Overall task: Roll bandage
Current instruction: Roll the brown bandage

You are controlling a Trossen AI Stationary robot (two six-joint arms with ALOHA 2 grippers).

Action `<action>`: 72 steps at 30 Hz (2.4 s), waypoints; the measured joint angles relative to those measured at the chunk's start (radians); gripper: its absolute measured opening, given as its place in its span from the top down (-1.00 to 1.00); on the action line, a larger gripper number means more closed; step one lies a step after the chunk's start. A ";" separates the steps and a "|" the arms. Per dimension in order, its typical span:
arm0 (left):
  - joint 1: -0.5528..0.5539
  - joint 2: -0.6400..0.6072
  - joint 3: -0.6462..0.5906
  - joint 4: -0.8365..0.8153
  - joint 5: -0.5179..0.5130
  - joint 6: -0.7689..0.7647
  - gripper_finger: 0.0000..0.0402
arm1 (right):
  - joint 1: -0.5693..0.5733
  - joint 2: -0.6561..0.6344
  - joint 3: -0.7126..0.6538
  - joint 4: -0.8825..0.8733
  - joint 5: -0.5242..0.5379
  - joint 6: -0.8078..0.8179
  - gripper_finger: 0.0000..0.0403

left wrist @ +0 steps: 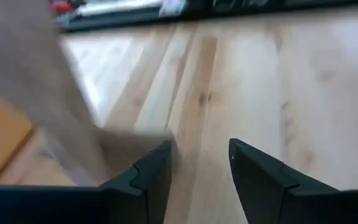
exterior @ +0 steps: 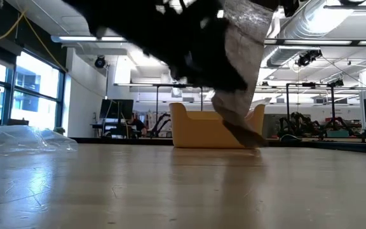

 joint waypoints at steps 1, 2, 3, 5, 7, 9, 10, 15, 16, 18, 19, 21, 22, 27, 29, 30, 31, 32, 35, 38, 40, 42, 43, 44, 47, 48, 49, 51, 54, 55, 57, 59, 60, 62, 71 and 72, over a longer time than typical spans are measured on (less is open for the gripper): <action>0.005 0.026 -0.001 0.018 -0.004 0.000 0.25 | -0.003 0.000 0.000 -0.009 0.000 0.008 0.81; 0.010 0.046 -0.001 0.044 -0.006 0.000 0.25 | -0.006 0.000 0.000 -0.018 0.000 0.018 0.81; 0.014 0.067 -0.001 0.075 -0.008 0.000 0.25 | -0.008 0.000 0.000 -0.027 0.000 0.030 0.81; 0.021 0.097 -0.001 0.169 -0.002 0.002 0.25 | -0.012 0.000 0.000 -0.045 0.000 0.035 0.81; 0.021 0.117 -0.001 0.256 0.022 0.025 0.25 | -0.012 0.001 -0.001 -0.052 0.000 0.035 0.81; 0.021 0.130 0.000 0.318 0.031 0.041 0.25 | -0.012 0.001 -0.001 -0.051 0.003 0.035 0.81; 0.021 0.132 0.000 0.338 0.029 0.042 0.25 | -0.012 0.001 -0.001 -0.048 0.004 0.035 0.81; 0.049 0.144 0.001 0.358 -0.030 0.043 0.25 | -0.012 0.001 -0.001 -0.029 0.003 0.043 0.81; 0.060 0.150 0.001 0.356 -0.055 0.042 0.25 | -0.012 0.001 -0.001 -0.029 0.004 0.054 0.81; 0.080 0.165 0.001 0.366 -0.083 0.035 0.25 | -0.012 0.001 -0.001 -0.030 0.004 0.061 0.81; 0.091 0.172 0.000 0.370 -0.086 0.028 0.25 | -0.012 0.001 -0.001 -0.031 0.004 0.061 0.81; 0.112 0.192 0.004 0.397 -0.082 0.015 0.25 | -0.012 0.000 -0.001 -0.033 0.004 0.076 0.81; 0.122 0.201 0.007 0.398 -0.081 -0.001 0.25 | -0.011 0.001 -0.001 -0.037 0.003 0.081 0.81; 0.187 0.276 0.035 0.316 -0.078 -0.164 0.25 | -0.011 0.000 -0.002 -0.038 -0.016 0.084 0.80; 0.218 0.299 0.049 0.226 -0.052 -0.280 0.25 | -0.011 0.001 -0.002 -0.045 -0.016 0.084 0.80; 0.233 0.302 0.061 0.186 -0.022 -0.341 0.25 | -0.011 0.001 -0.002 -0.046 -0.016 0.084 0.80; 0.249 0.304 0.071 0.145 0.031 -0.402 0.25 | -0.011 0.001 -0.002 -0.048 -0.016 0.084 0.80; 0.264 0.307 0.075 0.123 0.078 -0.449 0.25 | -0.011 0.001 -0.002 -0.052 -0.016 0.084 0.80; 0.293 0.308 0.080 0.078 0.195 -0.510 0.27 | -0.011 0.000 -0.002 -0.058 -0.016 0.079 0.80; 0.303 0.296 0.078 0.078 0.315 -0.471 0.37 | -0.011 -0.007 -0.002 -0.058 0.012 0.058 0.80; 0.298 0.286 0.077 0.074 0.434 -0.444 0.46 | -0.011 -0.024 -0.001 -0.051 0.043 0.040 0.80; 0.277 0.274 0.077 0.037 0.585 -0.436 0.57 | -0.011 -0.041 0.017 -0.075 0.070 0.028 0.80; 0.262 0.264 0.078 0.014 0.650 -0.440 0.62 | -0.011 -0.049 0.032 -0.088 0.082 0.024 0.80; 0.247 0.259 0.078 -0.020 0.700 -0.445 0.68 | -0.011 -0.058 0.049 -0.109 0.090 0.014 0.80; 0.197 0.236 0.079 -0.123 0.784 -0.455 0.83 | -0.011 -0.080 0.111 -0.180 0.101 0.002 0.80; 0.178 0.226 0.079 -0.157 0.791 -0.458 0.88 | -0.011 -0.085 0.129 -0.213 0.102 0.006 0.80; 0.154 0.216 0.079 -0.200 0.800 -0.465 0.92 | -0.011 -0.087 0.146 -0.246 0.105 0.007 0.80; 0.100 0.197 0.077 -0.260 0.803 -0.476 0.98 | -0.012 -0.086 0.173 -0.290 0.105 0.021 0.80; 0.034 0.155 0.072 -0.312 0.740 -0.500 0.98 | -0.012 -0.082 0.180 -0.324 0.105 0.049 0.80; 0.014 0.141 0.072 -0.326 0.693 -0.499 0.98 | -0.011 -0.080 0.178 -0.329 0.102 0.056 0.80; -0.026 0.109 0.068 -0.344 0.588 -0.502 0.98 | -0.010 -0.074 0.171 -0.349 0.081 0.070 0.80; -0.056 0.083 0.064 -0.356 0.457 -0.526 0.99 | -0.010 -0.071 0.171 -0.345 0.073 0.076 0.80; -0.068 0.078 0.063 -0.352 0.387 -0.528 0.98 | -0.010 -0.071 0.171 -0.336 0.072 0.076 0.80; -0.081 0.072 0.064 -0.330 0.302 -0.516 0.94 | -0.009 -0.072 0.179 -0.320 0.071 0.075 0.80; -0.047 0.068 -0.031 -0.051 0.140 -0.400 0.39 | -0.009 -0.060 0.302 -0.201 -0.099 0.029 0.80; -0.045 0.067 -0.043 0.017 0.117 -0.360 0.32 | -0.009 -0.054 0.322 -0.199 -0.123 0.026 0.80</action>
